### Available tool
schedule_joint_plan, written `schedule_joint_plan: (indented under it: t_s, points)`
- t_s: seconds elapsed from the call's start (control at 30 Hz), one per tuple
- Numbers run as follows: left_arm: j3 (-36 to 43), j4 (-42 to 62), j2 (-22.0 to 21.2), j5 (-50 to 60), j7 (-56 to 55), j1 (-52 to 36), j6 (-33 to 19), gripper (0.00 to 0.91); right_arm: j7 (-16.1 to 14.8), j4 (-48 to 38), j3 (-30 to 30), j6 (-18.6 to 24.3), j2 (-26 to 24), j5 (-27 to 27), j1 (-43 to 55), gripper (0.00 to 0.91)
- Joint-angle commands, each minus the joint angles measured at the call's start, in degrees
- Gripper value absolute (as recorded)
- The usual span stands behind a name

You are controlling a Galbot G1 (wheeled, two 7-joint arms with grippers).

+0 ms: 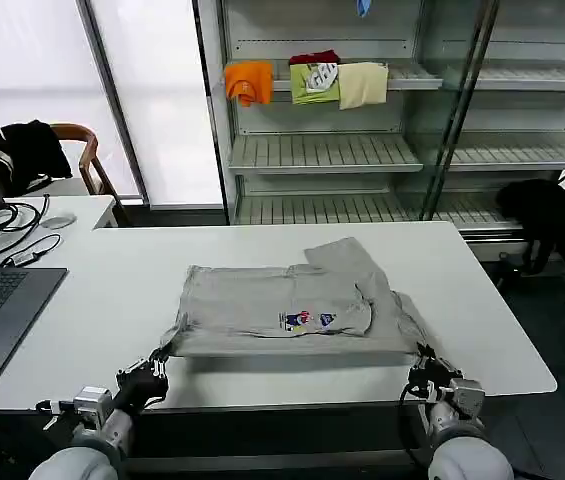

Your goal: Fold and organize the clothes.

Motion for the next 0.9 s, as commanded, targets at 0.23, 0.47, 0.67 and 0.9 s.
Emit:
schedule_joint_plan:
  t_s: [0.23, 0.47, 0.67, 0.9]
  points:
    - [-0.20, -0.99, -0.89, 1.98, 0.04, 4.78, -0.84, 0.907, 0.50, 2.59, -0.81, 0.84, 0.44, -0.68, -4.76, 0.907]
    - [0.71, -0.92, -1.50, 3.08, 0.07, 4.97, -0.81, 0.907, 0.92, 3.33, -2.12, 1.99, 0.94, -2.52, -6.03, 0.907]
    - [-0.91, -2.98, -1.28, 2.38, -0.04, 4.65, -0.52, 0.907, 1.99, 6.55, 0.05, 2.04, 0.56, -0.39, -6.51, 0.907]
    - [-3.68, -7.40, -0.33, 0.01, -0.30, 1.31, 0.76, 0.907, 1.70, 7.12, 4.85, 1.74, 0.69, 3.14, -0.43, 0.907]
